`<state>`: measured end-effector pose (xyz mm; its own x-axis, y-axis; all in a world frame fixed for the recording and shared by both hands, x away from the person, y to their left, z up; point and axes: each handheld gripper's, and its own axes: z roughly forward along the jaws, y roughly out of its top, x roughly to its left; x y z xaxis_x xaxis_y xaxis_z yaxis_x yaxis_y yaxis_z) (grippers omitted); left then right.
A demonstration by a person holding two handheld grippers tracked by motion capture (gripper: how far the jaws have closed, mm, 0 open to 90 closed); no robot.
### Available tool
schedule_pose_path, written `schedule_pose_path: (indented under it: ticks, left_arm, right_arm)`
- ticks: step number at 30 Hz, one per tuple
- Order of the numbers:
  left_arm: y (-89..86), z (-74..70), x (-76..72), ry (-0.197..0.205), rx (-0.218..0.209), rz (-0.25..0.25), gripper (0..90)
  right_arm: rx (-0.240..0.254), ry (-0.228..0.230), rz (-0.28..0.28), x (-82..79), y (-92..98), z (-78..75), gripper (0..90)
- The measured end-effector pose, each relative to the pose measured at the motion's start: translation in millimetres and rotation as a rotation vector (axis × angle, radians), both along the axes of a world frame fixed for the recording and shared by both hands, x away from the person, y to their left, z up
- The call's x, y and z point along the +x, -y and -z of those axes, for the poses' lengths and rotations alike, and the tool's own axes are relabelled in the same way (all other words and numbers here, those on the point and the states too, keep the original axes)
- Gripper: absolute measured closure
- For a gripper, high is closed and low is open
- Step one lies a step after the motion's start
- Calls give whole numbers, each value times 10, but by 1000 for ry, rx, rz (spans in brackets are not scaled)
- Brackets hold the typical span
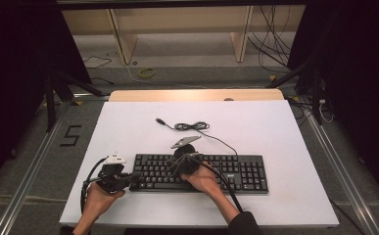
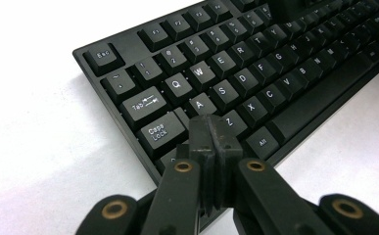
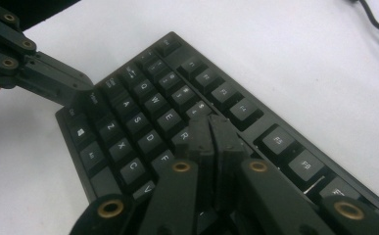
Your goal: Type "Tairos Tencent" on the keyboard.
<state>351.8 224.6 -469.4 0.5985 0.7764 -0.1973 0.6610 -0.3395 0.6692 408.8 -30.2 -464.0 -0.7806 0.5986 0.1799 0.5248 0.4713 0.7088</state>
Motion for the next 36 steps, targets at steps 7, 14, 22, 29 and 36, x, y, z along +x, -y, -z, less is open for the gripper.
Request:
schedule_pose_path:
  ticks: [7, 14, 22, 29, 36]
  left_arm:
    - [-5, 25, 20, -9, 12, -2, 889]
    - [2, 45, 32, -20, 21, 2, 889]
    - [9, 46, 34, -22, 20, 7, 889]
    - [20, 61, 35, -22, 34, 12, 890]
    - [23, 77, 41, -28, 26, 8, 892]
  right_arm:
    - [-16, -7, -2, 11, -38, 51, 900]
    - [-27, -10, -2, 19, -59, 82, 900]
    - [-35, -15, -3, 23, -71, 108, 900]
    - [-32, -20, -3, 19, -80, 114, 900]
    - [-57, -20, -8, 10, -97, 135, 900]
